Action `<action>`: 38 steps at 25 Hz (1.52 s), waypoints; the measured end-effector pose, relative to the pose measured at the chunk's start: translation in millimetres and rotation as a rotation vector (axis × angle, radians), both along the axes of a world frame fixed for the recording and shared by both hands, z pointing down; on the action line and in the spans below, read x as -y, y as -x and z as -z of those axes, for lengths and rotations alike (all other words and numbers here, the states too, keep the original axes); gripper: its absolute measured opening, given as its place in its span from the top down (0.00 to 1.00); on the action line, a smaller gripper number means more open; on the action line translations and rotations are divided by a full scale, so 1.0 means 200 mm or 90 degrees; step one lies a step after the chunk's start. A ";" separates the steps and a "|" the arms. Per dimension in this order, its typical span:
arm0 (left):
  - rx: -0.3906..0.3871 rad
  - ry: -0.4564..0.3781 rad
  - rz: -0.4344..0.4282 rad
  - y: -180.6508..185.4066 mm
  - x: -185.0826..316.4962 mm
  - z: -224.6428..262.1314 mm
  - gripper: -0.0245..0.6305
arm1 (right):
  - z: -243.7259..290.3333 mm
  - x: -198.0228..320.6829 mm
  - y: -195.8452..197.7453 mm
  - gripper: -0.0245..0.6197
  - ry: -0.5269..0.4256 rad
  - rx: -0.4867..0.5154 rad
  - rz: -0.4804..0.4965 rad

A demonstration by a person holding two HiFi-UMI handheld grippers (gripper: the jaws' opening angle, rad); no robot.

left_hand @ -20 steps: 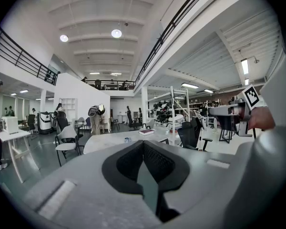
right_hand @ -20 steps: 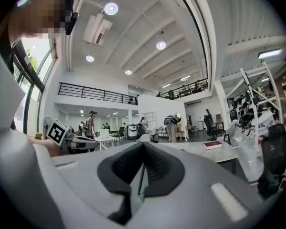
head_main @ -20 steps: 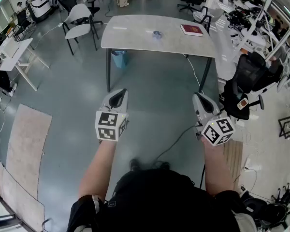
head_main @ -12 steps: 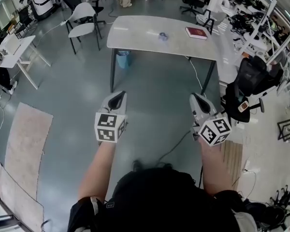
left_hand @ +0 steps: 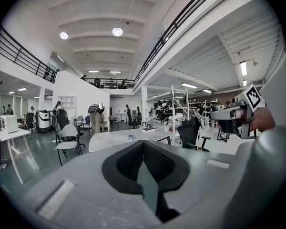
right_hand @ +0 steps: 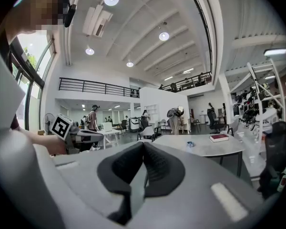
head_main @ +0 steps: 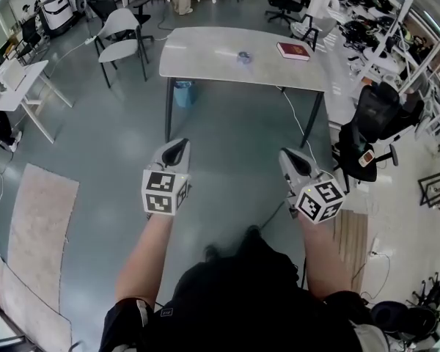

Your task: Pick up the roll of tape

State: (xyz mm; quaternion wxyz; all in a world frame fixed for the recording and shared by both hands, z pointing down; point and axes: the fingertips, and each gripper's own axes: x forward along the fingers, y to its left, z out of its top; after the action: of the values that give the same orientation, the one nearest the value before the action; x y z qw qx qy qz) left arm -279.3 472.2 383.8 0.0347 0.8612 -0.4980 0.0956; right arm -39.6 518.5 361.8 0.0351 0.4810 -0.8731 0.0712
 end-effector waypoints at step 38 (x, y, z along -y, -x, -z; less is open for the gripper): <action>0.001 0.026 -0.028 -0.99 1.58 -0.14 0.58 | -0.26 1.53 -0.93 0.96 0.039 0.074 0.026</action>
State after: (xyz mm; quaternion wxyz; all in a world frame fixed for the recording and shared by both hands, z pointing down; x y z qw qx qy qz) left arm -81.6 156.9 412.0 0.0500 0.8710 -0.4769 0.1072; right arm 145.7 212.0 413.2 0.0006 0.4566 -0.8808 0.1251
